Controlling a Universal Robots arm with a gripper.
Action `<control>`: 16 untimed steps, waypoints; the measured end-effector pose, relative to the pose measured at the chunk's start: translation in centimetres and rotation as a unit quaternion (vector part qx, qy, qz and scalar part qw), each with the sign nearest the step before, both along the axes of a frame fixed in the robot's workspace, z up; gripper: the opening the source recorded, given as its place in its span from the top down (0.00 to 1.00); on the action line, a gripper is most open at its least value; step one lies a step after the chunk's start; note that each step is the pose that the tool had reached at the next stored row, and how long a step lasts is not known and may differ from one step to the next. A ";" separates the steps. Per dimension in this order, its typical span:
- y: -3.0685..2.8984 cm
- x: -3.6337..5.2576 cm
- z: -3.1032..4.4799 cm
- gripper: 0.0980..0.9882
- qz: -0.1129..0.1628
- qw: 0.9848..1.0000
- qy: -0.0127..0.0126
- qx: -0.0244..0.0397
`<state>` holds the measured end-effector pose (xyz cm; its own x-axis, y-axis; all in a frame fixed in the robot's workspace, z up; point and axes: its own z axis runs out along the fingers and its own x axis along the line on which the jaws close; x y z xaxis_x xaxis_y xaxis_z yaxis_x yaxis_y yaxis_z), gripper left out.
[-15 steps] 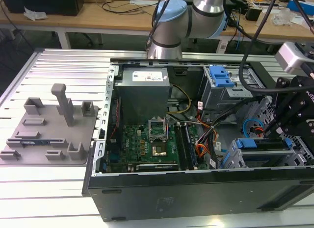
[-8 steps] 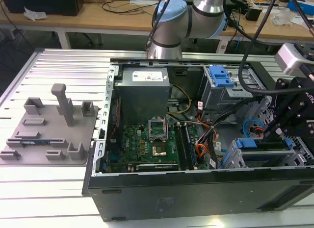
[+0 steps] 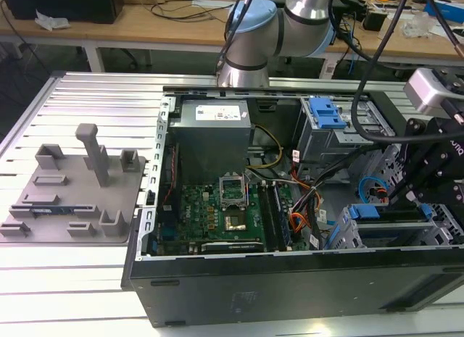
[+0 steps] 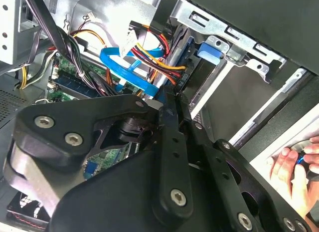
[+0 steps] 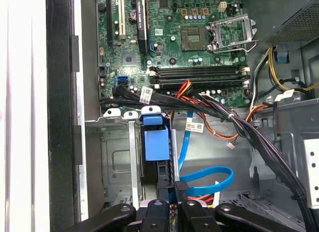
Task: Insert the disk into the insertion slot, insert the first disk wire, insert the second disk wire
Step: 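Insert the second disk wire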
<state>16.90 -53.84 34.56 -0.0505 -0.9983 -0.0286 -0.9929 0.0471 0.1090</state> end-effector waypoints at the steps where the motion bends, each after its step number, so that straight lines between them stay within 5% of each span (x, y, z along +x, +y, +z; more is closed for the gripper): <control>1: 0.00 0.00 -0.02 0.93 0.000 1.000 0.000 0.000; 4: 0.00 0.00 -0.10 0.93 0.000 1.000 -0.001 0.000; 8: 0.00 -0.01 -0.32 0.93 0.001 1.000 -0.004 0.000; 11: 0.01 -0.01 -0.47 0.93 0.003 1.000 -0.015 0.000; 16: 0.02 -0.58 -0.88 0.93 0.005 1.000 -0.017 -0.001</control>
